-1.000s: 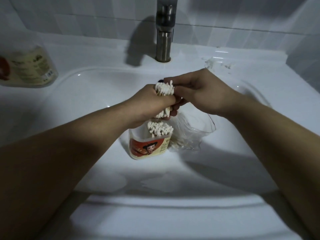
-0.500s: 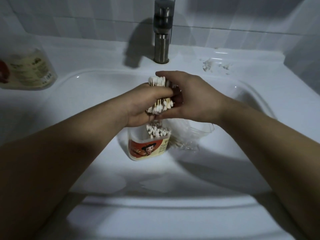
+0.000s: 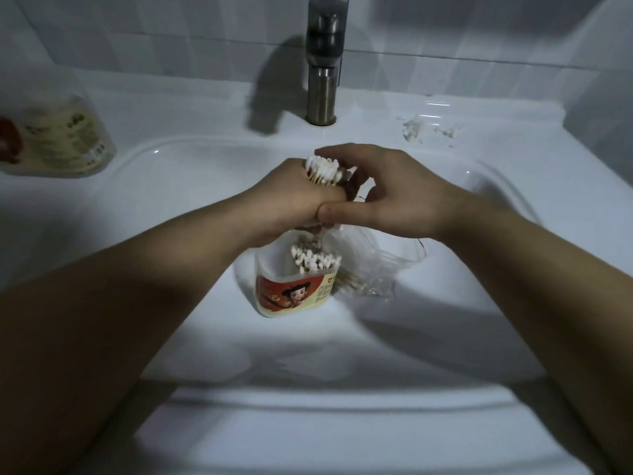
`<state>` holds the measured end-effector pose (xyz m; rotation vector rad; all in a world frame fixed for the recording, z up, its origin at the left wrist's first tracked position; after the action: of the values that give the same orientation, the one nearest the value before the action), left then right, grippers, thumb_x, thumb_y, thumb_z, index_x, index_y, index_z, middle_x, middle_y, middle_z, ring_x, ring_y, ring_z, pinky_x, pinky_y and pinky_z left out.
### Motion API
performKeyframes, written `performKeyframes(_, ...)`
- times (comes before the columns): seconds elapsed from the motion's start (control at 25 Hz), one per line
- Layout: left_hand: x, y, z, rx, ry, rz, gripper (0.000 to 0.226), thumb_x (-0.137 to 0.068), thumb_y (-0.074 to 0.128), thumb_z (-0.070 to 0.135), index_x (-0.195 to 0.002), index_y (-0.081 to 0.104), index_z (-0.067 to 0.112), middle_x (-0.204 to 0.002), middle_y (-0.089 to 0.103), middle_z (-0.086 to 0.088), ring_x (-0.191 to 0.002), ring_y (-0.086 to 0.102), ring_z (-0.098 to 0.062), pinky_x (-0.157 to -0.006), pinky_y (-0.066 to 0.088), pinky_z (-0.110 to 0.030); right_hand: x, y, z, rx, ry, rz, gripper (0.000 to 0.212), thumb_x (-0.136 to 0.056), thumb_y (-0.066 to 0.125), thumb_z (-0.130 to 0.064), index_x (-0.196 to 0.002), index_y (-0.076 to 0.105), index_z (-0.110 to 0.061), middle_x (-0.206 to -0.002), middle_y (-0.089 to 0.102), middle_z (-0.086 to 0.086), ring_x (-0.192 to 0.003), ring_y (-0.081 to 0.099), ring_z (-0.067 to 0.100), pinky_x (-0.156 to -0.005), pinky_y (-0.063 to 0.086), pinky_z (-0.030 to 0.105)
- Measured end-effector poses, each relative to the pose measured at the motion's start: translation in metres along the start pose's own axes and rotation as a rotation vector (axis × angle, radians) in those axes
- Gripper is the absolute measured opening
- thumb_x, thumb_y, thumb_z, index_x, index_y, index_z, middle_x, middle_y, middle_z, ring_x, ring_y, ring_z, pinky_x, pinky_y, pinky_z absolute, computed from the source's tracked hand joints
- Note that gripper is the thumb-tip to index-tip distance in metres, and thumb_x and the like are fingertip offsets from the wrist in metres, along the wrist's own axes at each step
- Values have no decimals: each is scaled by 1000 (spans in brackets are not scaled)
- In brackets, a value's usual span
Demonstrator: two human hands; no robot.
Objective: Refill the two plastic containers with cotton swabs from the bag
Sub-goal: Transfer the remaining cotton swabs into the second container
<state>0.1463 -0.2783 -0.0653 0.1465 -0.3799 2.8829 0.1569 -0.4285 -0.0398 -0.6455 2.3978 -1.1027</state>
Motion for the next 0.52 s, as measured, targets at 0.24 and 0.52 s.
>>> performKeyframes(0.24,5,-4,8,-234,62,29,11,-84,65,4,-78,70,12,-60,66,-3,-53,63,-13,-53,48,-27,1,2,1,-162,42,-8,40,-90,71,-47,-124,61,-31,-107,67,-15,-84,64,-2,-67,45,11)
performKeyframes(0.52,-10,2,-2,-647,132,51,33,-75,81,32,-100,60,26,-81,68,10,-66,70,-7,-52,45,-21,-2,14,-7,-81,192,83,42,-96,51,-61,-95,61,-21,-88,64,-6,-69,58,6,-62,43,25)
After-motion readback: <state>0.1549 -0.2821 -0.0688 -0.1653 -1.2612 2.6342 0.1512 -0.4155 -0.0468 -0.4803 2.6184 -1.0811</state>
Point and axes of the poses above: each hand's wrist, its own x-axis away from the middle knuckle, its own y-axis out of the palm, z = x × y, the point moved 3 cm from there along -x, towards the middle knuckle
